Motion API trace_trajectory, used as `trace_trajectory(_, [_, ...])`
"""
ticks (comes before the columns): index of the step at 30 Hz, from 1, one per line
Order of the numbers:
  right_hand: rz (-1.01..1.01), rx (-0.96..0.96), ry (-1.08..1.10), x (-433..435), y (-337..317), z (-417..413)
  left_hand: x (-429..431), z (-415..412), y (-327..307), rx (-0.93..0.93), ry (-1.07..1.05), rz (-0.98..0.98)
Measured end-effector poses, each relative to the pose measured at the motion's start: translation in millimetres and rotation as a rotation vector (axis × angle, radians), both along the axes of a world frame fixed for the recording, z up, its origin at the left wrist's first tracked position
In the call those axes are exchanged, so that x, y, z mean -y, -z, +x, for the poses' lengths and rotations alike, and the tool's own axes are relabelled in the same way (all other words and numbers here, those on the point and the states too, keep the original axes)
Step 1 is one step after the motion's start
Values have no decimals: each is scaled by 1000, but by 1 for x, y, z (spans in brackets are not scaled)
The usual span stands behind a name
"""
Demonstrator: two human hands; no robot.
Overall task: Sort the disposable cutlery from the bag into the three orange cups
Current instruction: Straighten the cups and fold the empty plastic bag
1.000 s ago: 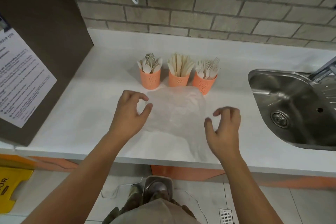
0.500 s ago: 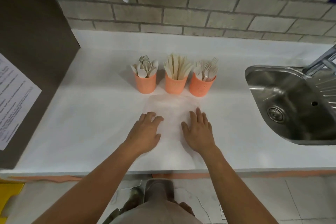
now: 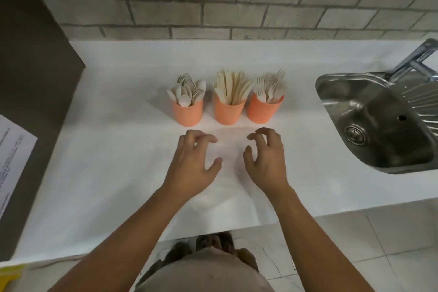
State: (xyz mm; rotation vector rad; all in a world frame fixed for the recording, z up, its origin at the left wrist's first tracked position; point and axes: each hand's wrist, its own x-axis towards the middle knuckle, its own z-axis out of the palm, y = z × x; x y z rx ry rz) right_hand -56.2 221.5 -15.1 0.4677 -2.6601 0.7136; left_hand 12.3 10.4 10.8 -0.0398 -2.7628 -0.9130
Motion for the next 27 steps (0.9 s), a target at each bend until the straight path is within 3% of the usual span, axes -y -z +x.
trace_trajectory(4, [108, 113, -52, 23, 16, -14, -23, -32, 24, 8, 154, -288])
trace_trajectory(10, [303, 436, -67, 39, 41, -6, 2, -49, 67, 342, 212, -478])
trace_trajectory(18, [474, 487, -19, 52, 33, -7, 33, -49, 69, 354, 294, -501])
trace_trajectory(20, [465, 375, -2, 56, 17, -12, 32, -46, 62, 276, 302, -476])
trace_trajectory(22, [352, 185, 14, 61, 11, -14, 25, -43, 55, 130, 297, -429])
trace_trajectory(24, [250, 114, -4, 63, 17, -15, 14, -44, 54, 61, 249, -398])
trace_trajectory(27, [280, 281, -91, 58, 35, -10, -3, -42, 66, 156, 194, -493])
